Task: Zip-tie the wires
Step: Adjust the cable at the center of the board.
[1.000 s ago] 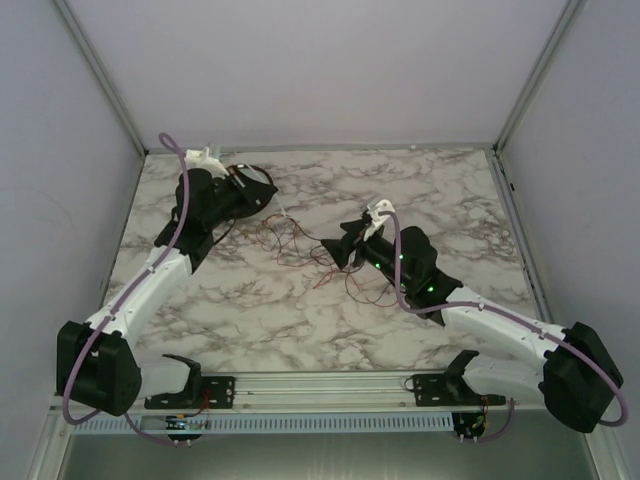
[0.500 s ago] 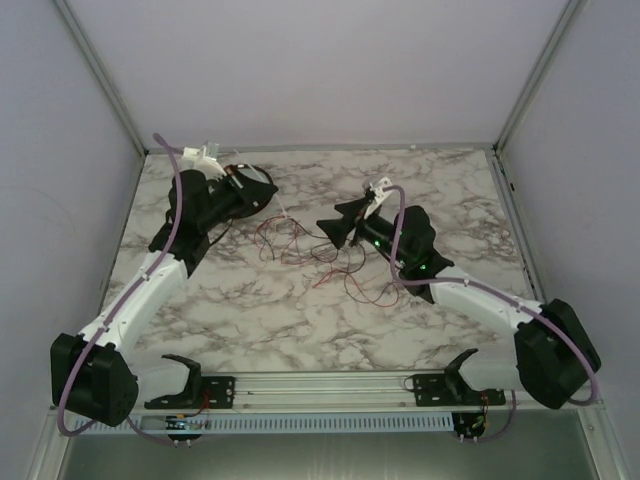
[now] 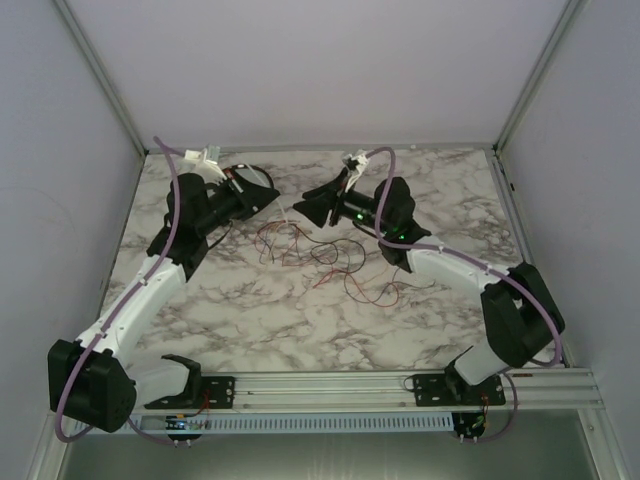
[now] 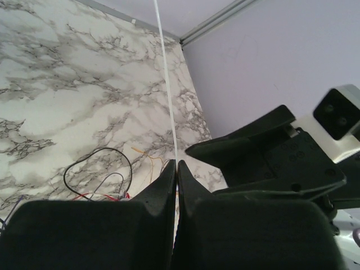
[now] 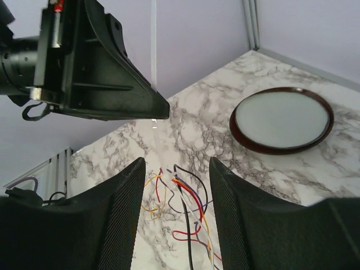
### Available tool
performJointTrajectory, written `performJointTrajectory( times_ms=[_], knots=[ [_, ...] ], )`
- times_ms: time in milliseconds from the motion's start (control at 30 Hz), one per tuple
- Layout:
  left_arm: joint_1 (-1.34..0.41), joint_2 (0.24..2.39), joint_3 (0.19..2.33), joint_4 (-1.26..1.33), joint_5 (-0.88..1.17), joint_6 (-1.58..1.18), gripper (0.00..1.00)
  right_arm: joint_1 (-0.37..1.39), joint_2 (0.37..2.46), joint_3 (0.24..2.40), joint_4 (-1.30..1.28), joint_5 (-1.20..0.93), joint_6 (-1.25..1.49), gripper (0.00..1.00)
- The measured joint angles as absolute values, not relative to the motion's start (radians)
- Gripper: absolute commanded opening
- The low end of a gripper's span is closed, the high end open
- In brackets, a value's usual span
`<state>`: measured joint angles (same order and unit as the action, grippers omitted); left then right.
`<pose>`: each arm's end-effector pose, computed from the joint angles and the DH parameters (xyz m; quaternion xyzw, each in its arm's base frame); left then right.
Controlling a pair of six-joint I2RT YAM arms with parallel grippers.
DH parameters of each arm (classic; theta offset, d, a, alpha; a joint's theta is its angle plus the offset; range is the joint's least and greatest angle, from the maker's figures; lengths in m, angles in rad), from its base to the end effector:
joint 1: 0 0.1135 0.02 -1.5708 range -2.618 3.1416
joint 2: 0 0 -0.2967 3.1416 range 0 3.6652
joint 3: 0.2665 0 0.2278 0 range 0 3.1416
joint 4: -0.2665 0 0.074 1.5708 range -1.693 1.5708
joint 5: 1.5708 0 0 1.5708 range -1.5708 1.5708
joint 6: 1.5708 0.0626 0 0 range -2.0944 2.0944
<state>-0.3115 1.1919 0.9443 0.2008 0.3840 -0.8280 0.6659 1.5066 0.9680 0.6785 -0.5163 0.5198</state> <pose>0.2497 -0.1050 0.3873 -0.0540 0.7203 -0.4818 0.4962 0.2542 0.2390 0.3663 -0.2385 0.6185 0.5466 0.5117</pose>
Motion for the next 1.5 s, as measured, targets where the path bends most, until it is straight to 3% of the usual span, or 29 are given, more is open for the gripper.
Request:
performJointTrajectory(
  times_ms=[400,767,1167,1500],
  knots=[
    [-0.326,1.192,0.944,0.201,0.393,-0.839,0.00,0.685,1.642,1.035,0.671,-0.585,0.585,0.37],
    [-0.328,1.192,0.945,0.201,0.392,-0.839,0.00,0.703,1.654,1.049,0.650,-0.605,0.586,0.35],
    [-0.329,1.192,0.945,0.200,0.392,-0.839,0.00,0.723,1.654,1.049,0.613,-0.593,0.552,0.21],
    [-0.329,1.213,0.950,0.198,0.374,-0.839,0.00,0.743,1.652,1.031,0.564,-0.538,0.497,0.17]
  ],
)
